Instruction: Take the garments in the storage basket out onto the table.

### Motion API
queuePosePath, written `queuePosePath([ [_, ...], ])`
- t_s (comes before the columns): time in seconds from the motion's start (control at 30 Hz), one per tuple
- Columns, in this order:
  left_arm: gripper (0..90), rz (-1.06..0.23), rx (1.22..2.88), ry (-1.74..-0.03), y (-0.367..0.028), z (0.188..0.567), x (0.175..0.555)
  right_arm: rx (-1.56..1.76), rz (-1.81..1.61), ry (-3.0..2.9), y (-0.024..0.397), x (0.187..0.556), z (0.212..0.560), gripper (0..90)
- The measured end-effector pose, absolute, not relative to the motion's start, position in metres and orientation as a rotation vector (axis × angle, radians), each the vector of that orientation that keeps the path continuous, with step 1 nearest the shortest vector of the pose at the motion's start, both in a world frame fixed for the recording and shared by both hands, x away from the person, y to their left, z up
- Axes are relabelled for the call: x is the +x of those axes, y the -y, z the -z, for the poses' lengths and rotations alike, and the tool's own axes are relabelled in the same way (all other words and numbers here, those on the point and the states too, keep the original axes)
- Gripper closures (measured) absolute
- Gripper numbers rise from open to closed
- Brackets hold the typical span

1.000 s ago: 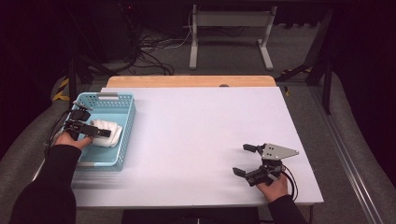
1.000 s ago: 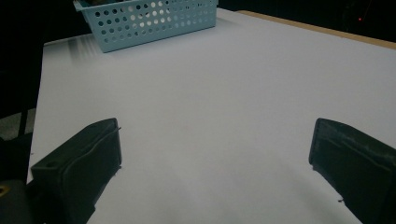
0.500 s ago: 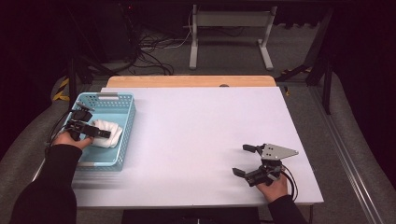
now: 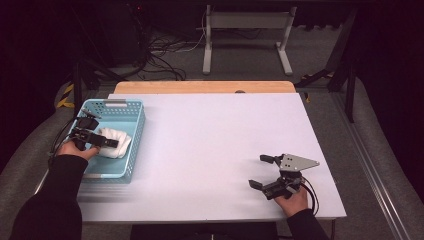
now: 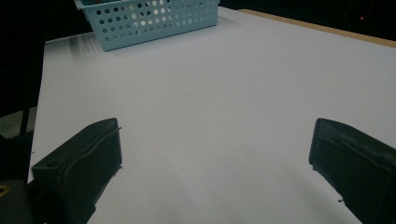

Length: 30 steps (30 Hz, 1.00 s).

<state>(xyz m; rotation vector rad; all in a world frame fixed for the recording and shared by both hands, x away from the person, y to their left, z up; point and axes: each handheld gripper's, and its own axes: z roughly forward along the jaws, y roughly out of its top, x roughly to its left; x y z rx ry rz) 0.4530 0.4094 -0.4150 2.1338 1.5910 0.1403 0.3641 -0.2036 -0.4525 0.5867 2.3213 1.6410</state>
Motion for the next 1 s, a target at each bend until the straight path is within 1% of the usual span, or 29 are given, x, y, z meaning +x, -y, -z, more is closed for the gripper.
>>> queuePosePath([
  [0.1, 26.4, -0.14, 2.128, -1.59, -0.41, 0.413, 0.452, 0.588, -1.641, -2.32, 0.204, 0.364, 0.452, 3.3],
  [0.23, 26.4, -0.187, 2.111, -1.583, -0.41, 0.408, 0.45, 0.588, -1.642, -2.32, 0.204, 0.364, 0.453, 3.3],
  [1.0, 26.0, -0.44, 1.863, -1.452, -0.418, 0.374, 0.427, 0.586, -1.641, -2.319, 0.203, 0.364, 0.453, 3.3],
])
